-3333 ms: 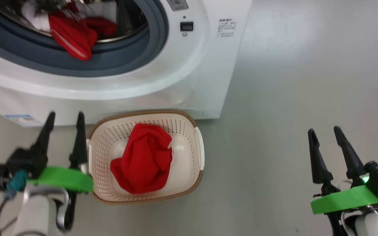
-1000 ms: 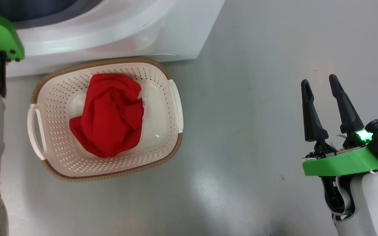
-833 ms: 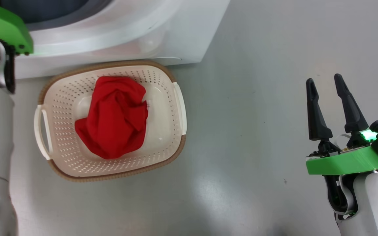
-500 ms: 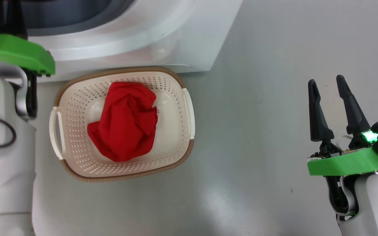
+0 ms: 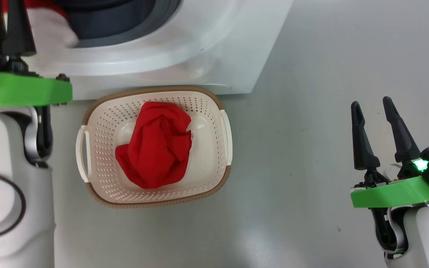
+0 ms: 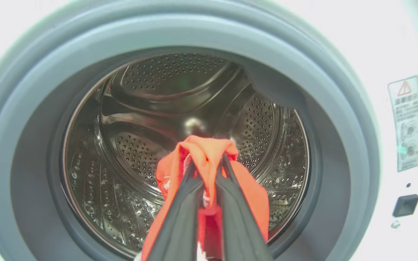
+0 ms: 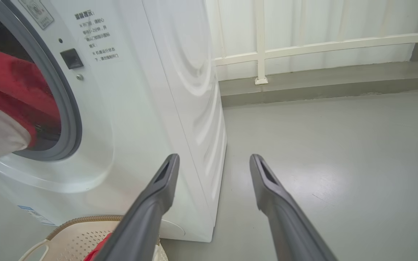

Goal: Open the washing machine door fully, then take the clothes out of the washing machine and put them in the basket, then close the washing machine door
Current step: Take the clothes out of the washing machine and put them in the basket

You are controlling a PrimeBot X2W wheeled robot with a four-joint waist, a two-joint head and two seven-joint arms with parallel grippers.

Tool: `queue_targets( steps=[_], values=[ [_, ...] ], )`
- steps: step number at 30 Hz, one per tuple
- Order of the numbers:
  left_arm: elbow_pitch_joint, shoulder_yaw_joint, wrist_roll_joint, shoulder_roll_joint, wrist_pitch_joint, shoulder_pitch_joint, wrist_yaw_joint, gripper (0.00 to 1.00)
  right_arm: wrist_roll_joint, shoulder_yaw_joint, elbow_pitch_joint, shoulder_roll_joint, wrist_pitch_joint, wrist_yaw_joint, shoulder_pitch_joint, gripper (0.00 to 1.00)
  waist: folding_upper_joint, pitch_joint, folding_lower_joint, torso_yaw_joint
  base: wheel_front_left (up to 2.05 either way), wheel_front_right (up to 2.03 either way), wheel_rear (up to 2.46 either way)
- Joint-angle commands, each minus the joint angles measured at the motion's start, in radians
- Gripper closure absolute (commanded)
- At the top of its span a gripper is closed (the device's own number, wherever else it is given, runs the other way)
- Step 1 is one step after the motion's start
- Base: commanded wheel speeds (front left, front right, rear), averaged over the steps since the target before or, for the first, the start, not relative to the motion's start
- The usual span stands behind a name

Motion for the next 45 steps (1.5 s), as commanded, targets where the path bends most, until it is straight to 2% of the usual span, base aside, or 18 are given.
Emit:
queue_targets(
  steps=[1,15,21,29,35,45],
  values=[
    [-0.048,0.029,0.013,0.030,-0.005,0.026,-0.010,1.00,-0.009,0.021,-0.022,0.002,-0.006,0.007,0.028,0.00,0.0000,-0.004,0.0000,0.002,0.00,0.00,0.00],
    [-0.408,0.050,0.024,-0.018,-0.005,0.156,-0.031,1.00,-0.008,0.026,-0.021,0.002,-0.006,0.007,0.046,0.00,0.0000,-0.025,0.0000,0.002,0.00,0.00,0.00],
    [-0.485,0.039,0.024,-0.029,-0.005,0.203,-0.034,1.00,-0.009,0.028,-0.021,0.002,-0.006,0.007,0.049,0.00,0.0000,-0.026,0.0000,0.005,0.00,0.00,0.00],
    [-0.358,0.005,0.006,-0.036,-0.005,0.288,-0.039,1.00,-0.005,0.035,-0.022,0.002,-0.006,0.007,0.043,0.00,0.0000,-0.011,0.0000,-0.001,0.00,0.00,0.00],
    [-0.163,-0.031,-0.011,-0.040,-0.005,0.338,-0.042,1.00,-0.005,0.032,-0.032,0.002,-0.006,0.007,0.028,0.00,0.0000,0.039,0.0000,-0.006,0.00,0.00,0.00],
    [0.115,-0.059,-0.006,-0.042,-0.005,0.275,-0.045,1.00,-0.007,0.029,-0.047,0.002,-0.006,0.007,-0.009,0.00,0.0000,0.126,0.0000,-0.015,0.00,0.00,0.00]
  ],
)
